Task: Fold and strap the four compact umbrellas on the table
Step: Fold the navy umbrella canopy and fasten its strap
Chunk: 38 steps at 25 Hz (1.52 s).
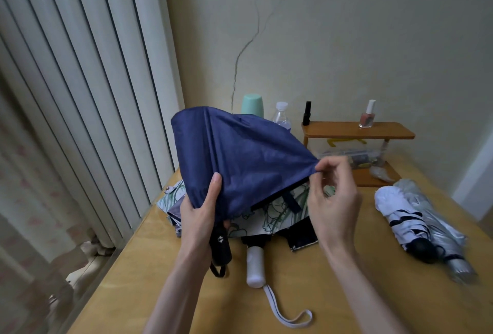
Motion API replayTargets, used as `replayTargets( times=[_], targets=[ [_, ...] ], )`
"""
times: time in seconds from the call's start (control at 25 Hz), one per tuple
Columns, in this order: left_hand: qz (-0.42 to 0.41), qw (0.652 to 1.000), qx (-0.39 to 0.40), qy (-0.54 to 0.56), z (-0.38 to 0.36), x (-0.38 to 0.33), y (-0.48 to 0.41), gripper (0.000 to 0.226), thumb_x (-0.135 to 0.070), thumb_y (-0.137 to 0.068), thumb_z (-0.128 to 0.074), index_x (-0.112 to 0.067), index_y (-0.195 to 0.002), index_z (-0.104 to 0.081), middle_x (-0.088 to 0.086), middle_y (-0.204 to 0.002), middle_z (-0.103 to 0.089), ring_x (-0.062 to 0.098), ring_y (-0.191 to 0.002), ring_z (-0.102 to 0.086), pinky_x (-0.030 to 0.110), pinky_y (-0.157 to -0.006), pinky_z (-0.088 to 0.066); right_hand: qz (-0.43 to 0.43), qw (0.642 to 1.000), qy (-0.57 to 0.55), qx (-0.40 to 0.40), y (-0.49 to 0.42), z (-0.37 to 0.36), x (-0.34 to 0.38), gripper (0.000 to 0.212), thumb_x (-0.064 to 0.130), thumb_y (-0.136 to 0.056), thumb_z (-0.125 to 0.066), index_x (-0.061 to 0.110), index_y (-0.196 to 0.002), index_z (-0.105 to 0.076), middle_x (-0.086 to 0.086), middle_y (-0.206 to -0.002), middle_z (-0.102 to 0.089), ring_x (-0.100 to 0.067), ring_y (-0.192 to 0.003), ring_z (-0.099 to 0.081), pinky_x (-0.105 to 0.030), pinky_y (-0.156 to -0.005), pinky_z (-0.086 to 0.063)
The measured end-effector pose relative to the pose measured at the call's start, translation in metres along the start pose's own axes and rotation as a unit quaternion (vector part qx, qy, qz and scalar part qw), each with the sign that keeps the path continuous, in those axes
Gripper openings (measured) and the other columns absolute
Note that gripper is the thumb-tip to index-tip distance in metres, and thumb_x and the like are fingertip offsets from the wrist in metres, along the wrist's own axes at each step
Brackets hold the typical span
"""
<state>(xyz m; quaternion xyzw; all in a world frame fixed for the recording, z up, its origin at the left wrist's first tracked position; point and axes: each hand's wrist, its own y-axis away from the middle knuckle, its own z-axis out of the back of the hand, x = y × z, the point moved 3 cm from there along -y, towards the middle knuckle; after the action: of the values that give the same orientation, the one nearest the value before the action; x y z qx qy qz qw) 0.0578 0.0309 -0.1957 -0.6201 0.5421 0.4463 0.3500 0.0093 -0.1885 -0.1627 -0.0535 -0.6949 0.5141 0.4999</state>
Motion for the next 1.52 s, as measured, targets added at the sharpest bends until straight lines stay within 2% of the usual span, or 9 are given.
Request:
replayTargets(
  times=[0.2, 0.36, 0.48, 0.64, 0.8, 0.92, 1.08, 1.36, 1.52],
  targets=[
    [-0.002, 1.000, 0.024, -0.019, -0.001, -0.002, 0.001, 0.051, -0.051, -0.077, -0.084, -0.023, -0.117, -0.069, -0.001, -0.106, -0.081, 0.016, -0.088, -0.078, 0.032, -0.060, -0.059, -0.015, 0.991, 0.013, 0.131, -0.009, -0.008, -0.005, 0.059, 0.008, -0.086, -0.082, 0.014, -0.139, -0.057, 0.001, -0.133, -0.059, -0.005, -0.123, -0.057, -0.015, -0.102, -0.047],
    [-0.035, 0.997, 0.045, -0.044, -0.002, -0.001, 0.002, 0.064, -0.050, -0.068, -0.087, -0.023, -0.122, -0.066, -0.001, -0.115, -0.078, 0.019, -0.100, -0.078, 0.040, -0.075, -0.066, -0.096, 0.973, -0.091, 0.188, -0.011, -0.015, -0.009, 0.038, -0.007, -0.096, -0.065, 0.015, -0.127, -0.067, 0.000, -0.118, -0.072, -0.009, -0.114, -0.066, -0.028, -0.096, -0.056],
    [-0.064, 0.996, 0.033, -0.056, 0.000, 0.001, 0.000, 0.078, -0.053, -0.064, -0.090, -0.023, -0.132, -0.063, -0.006, -0.121, -0.076, 0.011, -0.110, -0.074, 0.040, -0.099, -0.060, -0.134, 0.968, -0.136, 0.161, -0.014, -0.008, -0.008, 0.050, -0.024, -0.092, -0.048, 0.015, -0.110, -0.073, 0.001, -0.106, -0.077, -0.012, -0.106, -0.072, -0.021, -0.085, -0.056],
    [-0.086, 0.994, 0.021, -0.057, 0.000, 0.004, -0.002, 0.086, -0.057, -0.065, -0.093, -0.025, -0.137, -0.059, -0.008, -0.127, -0.072, 0.009, -0.115, -0.071, 0.036, -0.103, -0.057, -0.154, 0.957, -0.165, 0.184, -0.021, -0.001, -0.005, 0.060, -0.023, -0.095, -0.048, 0.027, -0.119, -0.069, 0.012, -0.118, -0.075, -0.003, -0.117, -0.069, -0.020, -0.099, -0.055],
    [-0.088, 0.994, 0.035, -0.054, -0.007, 0.006, 0.003, 0.071, -0.056, -0.071, -0.083, -0.029, -0.133, -0.060, -0.011, -0.125, -0.073, 0.006, -0.113, -0.071, 0.032, -0.101, -0.057, -0.234, 0.886, -0.221, 0.335, -0.008, -0.007, -0.004, 0.069, -0.009, -0.088, -0.076, 0.039, -0.134, -0.058, 0.020, -0.128, -0.070, -0.003, -0.123, -0.065, -0.021, -0.098, -0.055],
    [-0.097, 0.993, 0.037, -0.051, -0.011, 0.009, 0.004, 0.070, -0.057, -0.075, -0.080, -0.027, -0.135, -0.061, -0.011, -0.129, -0.073, 0.006, -0.117, -0.070, 0.035, -0.106, -0.055, -0.288, 0.826, -0.305, 0.377, 0.012, -0.025, -0.001, 0.059, 0.003, -0.083, -0.084, 0.019, -0.136, -0.062, 0.003, -0.135, -0.071, -0.016, -0.131, -0.064, -0.031, -0.107, -0.052],
    [-0.101, 0.992, 0.036, -0.072, -0.010, 0.016, 0.001, 0.082, -0.067, -0.077, -0.082, -0.026, -0.143, -0.056, -0.010, -0.133, -0.071, 0.009, -0.122, -0.068, 0.040, -0.109, -0.055, -0.315, 0.846, -0.285, 0.323, 0.030, -0.046, 0.001, 0.064, 0.032, -0.074, -0.087, 0.017, -0.133, -0.066, 0.000, -0.129, -0.075, -0.016, -0.125, -0.068, -0.038, -0.110, -0.051],
    [-0.099, 0.992, 0.036, -0.074, -0.008, 0.018, -0.001, 0.077, -0.063, -0.078, -0.081, -0.026, -0.142, -0.057, -0.009, -0.134, -0.071, 0.009, -0.124, -0.068, 0.043, -0.110, -0.054, -0.323, 0.843, -0.281, 0.327, 0.038, -0.053, 0.004, 0.054, 0.026, -0.097, -0.068, 0.014, -0.148, -0.055, 0.003, -0.144, -0.064, -0.004, -0.116, -0.070, -0.028, -0.101, -0.056],
    [-0.108, 0.990, 0.032, -0.082, -0.006, 0.016, -0.001, 0.069, -0.053, -0.081, -0.080, -0.026, -0.140, -0.058, -0.009, -0.133, -0.071, 0.009, -0.122, -0.068, 0.042, -0.110, -0.054, -0.234, 0.878, -0.162, 0.385, 0.028, -0.037, -0.001, 0.057, 0.018, -0.082, -0.090, 0.029, -0.132, -0.065, 0.013, -0.129, -0.072, -0.007, -0.125, -0.065, -0.020, -0.100, -0.052]
  ],
)
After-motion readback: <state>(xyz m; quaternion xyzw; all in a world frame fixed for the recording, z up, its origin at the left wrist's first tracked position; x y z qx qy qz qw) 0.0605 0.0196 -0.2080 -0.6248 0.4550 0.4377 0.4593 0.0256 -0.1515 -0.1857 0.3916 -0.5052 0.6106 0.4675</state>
